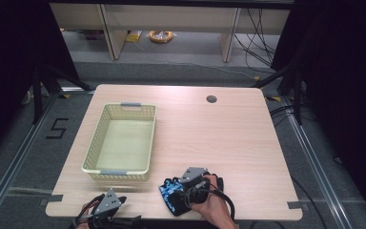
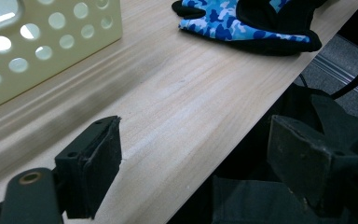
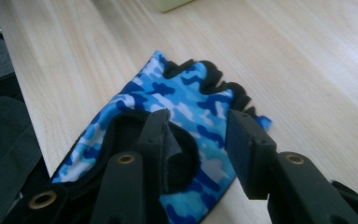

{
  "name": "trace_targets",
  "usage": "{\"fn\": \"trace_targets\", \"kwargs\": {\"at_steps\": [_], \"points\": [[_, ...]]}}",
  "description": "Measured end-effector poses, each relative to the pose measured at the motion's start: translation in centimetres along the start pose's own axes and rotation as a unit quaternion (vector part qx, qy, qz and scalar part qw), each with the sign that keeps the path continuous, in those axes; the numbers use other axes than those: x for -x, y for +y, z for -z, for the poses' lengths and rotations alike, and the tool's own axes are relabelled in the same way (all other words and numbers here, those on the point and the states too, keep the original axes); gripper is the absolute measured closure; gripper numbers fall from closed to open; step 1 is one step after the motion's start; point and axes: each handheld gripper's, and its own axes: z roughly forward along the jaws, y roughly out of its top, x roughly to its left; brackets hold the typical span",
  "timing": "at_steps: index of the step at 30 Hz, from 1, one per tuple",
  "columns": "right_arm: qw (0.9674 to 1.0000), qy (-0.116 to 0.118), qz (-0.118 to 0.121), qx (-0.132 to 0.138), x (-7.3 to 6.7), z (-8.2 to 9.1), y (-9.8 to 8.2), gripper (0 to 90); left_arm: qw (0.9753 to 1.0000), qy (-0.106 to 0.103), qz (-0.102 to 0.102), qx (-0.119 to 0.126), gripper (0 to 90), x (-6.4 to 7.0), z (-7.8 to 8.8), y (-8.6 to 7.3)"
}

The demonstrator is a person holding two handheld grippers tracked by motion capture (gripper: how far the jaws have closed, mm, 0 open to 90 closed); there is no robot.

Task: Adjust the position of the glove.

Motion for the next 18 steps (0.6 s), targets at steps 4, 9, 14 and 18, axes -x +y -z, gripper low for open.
{"fn": "trace_targets", "kwargs": {"at_steps": [4,9,14,18], "points": [[0.9997,0.005,0.018,-0.016,-0.06,-0.82,0.18,58.9,1.0,0.0,0.001,0.004,17.0,0.01,-0.06,-0.03],[0.9998,0.007,0.009,-0.018,0.16,-1.11,-0.02,59.4,1.0,0.0,0.0,0.0,17.0,0.02,-0.02,-0.02],[0.9985,0.025,0.048,-0.012,0.44,-1.08,-0.26,61.9,1.0,0.001,0.0,0.002,17.0,-0.05,0.04,-0.02],[0.9978,0.002,0.063,-0.022,0.37,-0.97,-0.15,74.0,1.0,-0.001,0.0,0.001,17.0,0.02,-0.01,-0.04]]}}
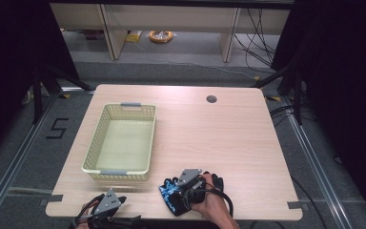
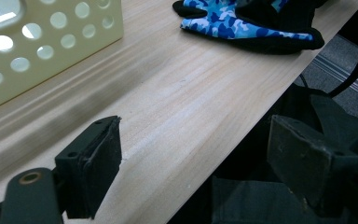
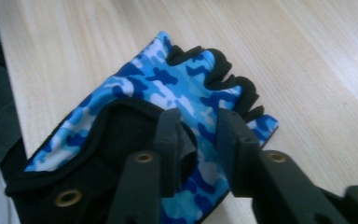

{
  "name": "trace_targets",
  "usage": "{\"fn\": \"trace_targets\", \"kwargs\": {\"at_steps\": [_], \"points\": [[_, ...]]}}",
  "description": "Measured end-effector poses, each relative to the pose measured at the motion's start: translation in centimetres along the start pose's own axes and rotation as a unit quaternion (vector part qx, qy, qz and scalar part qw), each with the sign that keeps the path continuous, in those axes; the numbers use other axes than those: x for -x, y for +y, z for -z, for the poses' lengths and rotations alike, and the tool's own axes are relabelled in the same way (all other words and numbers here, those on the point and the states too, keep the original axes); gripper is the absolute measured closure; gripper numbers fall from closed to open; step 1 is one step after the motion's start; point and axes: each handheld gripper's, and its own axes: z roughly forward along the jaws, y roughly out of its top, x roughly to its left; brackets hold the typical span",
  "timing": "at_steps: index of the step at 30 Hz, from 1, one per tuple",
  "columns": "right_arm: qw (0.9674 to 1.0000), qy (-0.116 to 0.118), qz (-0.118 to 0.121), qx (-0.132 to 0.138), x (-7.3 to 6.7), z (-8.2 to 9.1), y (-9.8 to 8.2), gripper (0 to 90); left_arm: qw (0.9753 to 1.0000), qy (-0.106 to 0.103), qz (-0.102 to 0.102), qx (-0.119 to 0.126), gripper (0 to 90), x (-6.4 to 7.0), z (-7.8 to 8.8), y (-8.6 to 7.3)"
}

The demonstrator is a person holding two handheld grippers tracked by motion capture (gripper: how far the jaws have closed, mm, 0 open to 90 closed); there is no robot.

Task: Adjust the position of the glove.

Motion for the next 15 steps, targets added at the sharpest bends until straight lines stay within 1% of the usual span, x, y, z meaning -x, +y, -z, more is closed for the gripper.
{"fn": "trace_targets", "kwargs": {"at_steps": [1,2,4,5,6,7,8,9,11,12,13,14,15], "points": [[1.0,-0.003,0.002,-0.004,0.0,0.1,0.0,77.2,0.9999,0.006,-0.013,-0.007,17.0,-0.2,0.1,0.0],[0.9999,-0.01,-0.001,0.001,-0.1,-0.1,0.0,79.1,1.0,0.007,0.001,-0.007,17.0,0.0,0.0,0.0],[0.9999,-0.012,-0.005,-0.001,-0.2,0.0,0.0,84.9,1.0,0.006,0.003,-0.004,17.0,0.0,-0.1,-0.1],[0.9999,-0.011,-0.006,0.001,-0.2,0.0,0.0,88.5,0.9999,0.011,0.002,-0.004,17.1,0.0,-0.1,0.0],[0.9999,-0.013,-0.005,-0.002,-0.2,0.1,0.0,88.7,0.9999,0.008,0.004,-0.004,17.2,0.1,-0.1,0.0],[0.9998,-0.015,-0.009,0.006,-0.2,0.0,-0.1,89.2,0.9999,0.0,0.01,0.004,17.1,0.2,-0.1,0.0],[0.9998,-0.015,-0.009,0.006,-0.2,0.0,-0.1,89.2,0.9999,0.0,0.01,0.004,17.1,0.2,-0.1,0.0],[0.9997,-0.01,-0.022,0.009,-0.2,0.0,-0.1,89.4,1.0,0.001,-0.001,0.001,17.2,0.1,0.0,0.0],[0.9996,-0.012,-0.02,0.013,-0.1,0.0,-0.1,89.4,1.0,0.0,-0.001,0.001,17.2,0.1,0.0,0.0],[0.9993,-0.008,-0.031,0.02,-0.2,0.2,0.0,89.4,1.0,0.0,0.003,-0.002,17.2,0.1,0.1,0.0],[0.999,-0.007,-0.033,0.028,-0.2,0.4,0.2,89.4,1.0,0.001,0.001,-0.004,17.2,0.1,0.1,0.0],[0.999,-0.004,-0.031,0.033,-0.2,0.8,0.3,89.4,1.0,0.003,0.003,-0.003,17.2,0.1,0.1,0.0],[0.9987,-0.011,-0.034,0.038,-0.2,1.1,0.5,89.4,1.0,0.003,-0.008,-0.002,17.2,-0.1,0.1,0.1]]}}
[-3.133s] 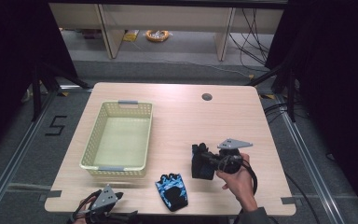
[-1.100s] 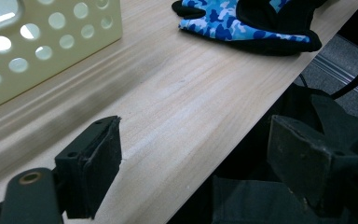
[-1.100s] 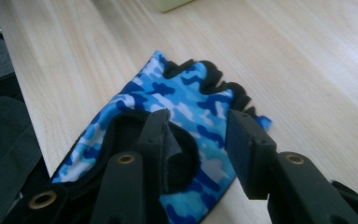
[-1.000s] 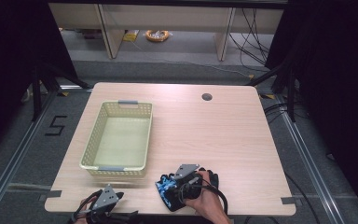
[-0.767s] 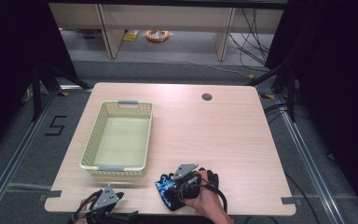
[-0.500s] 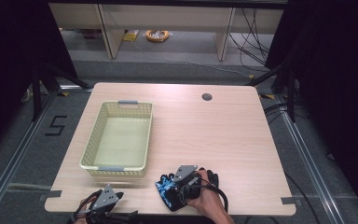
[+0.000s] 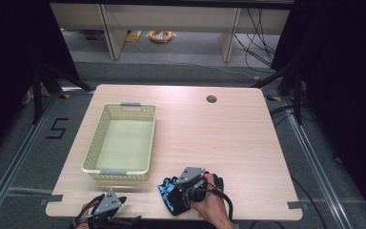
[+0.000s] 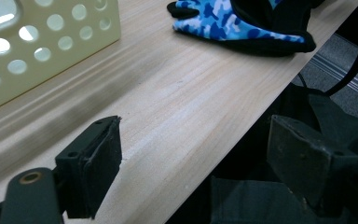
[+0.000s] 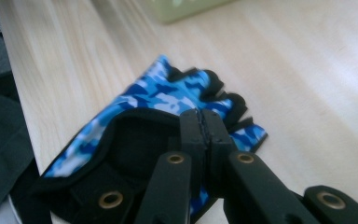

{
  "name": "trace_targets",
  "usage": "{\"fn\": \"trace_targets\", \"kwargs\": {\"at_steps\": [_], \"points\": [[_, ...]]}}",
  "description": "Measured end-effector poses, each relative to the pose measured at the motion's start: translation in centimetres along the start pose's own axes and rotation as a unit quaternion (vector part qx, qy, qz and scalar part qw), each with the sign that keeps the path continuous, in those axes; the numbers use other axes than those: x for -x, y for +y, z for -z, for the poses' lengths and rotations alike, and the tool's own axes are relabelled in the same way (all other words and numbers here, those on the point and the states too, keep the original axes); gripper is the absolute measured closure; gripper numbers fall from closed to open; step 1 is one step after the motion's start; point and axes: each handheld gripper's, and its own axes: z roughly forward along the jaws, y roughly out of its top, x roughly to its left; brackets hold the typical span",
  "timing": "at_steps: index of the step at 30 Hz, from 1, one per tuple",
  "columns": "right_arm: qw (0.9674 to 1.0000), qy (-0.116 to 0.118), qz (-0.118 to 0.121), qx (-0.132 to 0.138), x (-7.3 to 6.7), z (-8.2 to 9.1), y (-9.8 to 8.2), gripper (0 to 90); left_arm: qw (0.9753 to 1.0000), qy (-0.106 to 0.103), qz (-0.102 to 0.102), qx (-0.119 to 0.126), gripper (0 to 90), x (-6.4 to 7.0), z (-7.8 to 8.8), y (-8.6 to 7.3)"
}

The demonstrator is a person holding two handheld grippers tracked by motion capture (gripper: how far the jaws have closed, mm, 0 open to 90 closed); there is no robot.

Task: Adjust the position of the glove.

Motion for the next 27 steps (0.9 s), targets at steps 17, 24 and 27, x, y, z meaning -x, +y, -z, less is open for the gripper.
{"fn": "trace_targets", "kwargs": {"at_steps": [17,24,27], "points": [[0.9961,-0.015,-0.046,0.074,1.3,5.6,-0.4,89.4,0.9999,-0.002,0.009,0.007,17.2,0.1,0.1,0.0],[0.9922,-0.032,-0.083,0.087,2.0,7.7,-2.0,89.4,0.9999,-0.001,0.013,0.007,17.2,0.1,0.1,-0.1],[0.9907,-0.033,-0.09,0.096,2.3,8.4,-2.9,89.4,0.9999,-0.001,0.01,0.007,17.2,0.0,0.1,0.0]]}}
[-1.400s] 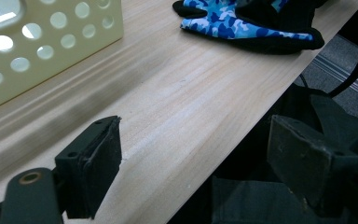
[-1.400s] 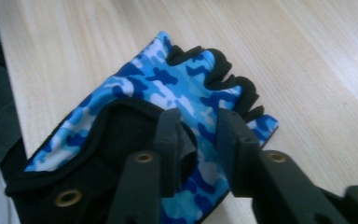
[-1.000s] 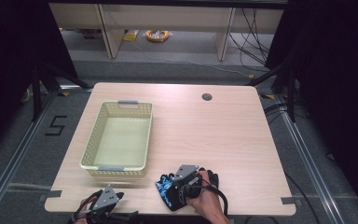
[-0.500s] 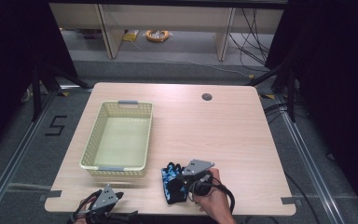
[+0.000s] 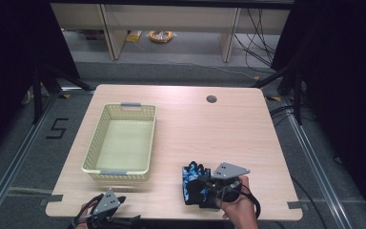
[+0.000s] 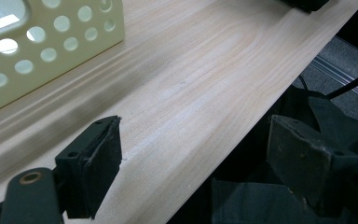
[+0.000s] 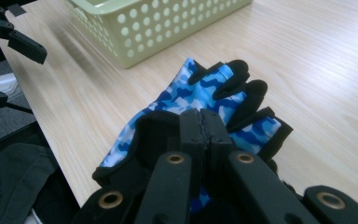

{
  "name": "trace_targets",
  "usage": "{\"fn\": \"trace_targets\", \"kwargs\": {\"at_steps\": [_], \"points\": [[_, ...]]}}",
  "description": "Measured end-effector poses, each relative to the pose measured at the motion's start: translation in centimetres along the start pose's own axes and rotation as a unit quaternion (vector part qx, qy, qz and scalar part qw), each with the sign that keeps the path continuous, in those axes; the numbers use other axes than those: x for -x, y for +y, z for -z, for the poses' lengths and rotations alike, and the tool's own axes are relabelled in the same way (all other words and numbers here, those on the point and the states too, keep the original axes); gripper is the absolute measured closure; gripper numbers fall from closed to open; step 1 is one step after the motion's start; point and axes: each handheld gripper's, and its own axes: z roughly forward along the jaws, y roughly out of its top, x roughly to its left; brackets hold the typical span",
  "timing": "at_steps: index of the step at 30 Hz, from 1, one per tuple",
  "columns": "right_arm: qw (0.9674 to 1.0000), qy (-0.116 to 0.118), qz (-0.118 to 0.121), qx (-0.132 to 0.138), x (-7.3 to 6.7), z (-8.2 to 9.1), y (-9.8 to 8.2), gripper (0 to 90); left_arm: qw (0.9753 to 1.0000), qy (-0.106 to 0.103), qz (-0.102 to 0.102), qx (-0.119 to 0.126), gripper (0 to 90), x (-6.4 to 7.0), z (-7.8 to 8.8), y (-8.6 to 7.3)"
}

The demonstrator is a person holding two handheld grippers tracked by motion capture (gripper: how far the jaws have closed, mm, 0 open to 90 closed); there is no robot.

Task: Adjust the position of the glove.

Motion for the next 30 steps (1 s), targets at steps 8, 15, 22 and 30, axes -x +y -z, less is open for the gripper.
{"fn": "trace_targets", "kwargs": {"at_steps": [8,15,22,30], "points": [[0.9995,-0.01,-0.029,0.006,0.8,1.5,-1.5,89.4,1.0,0.0,0.0,0.0,17.2,0.0,-0.1,0.0],[0.9986,-0.014,-0.052,-0.006,1.7,1.9,-2.6,89.4,1.0,0.0,0.0,-0.001,17.2,0.0,0.0,0.0],[0.9981,-0.016,-0.059,-0.012,2.7,1.5,-3.5,89.4,1.0,-0.001,-0.007,-0.007,17.2,0.0,0.0,0.0],[0.9979,-0.01,-0.059,-0.024,3.9,0.2,-4.1,89.3,0.9999,0.002,-0.01,-0.005,17.2,-0.1,-0.2,0.0]]}}
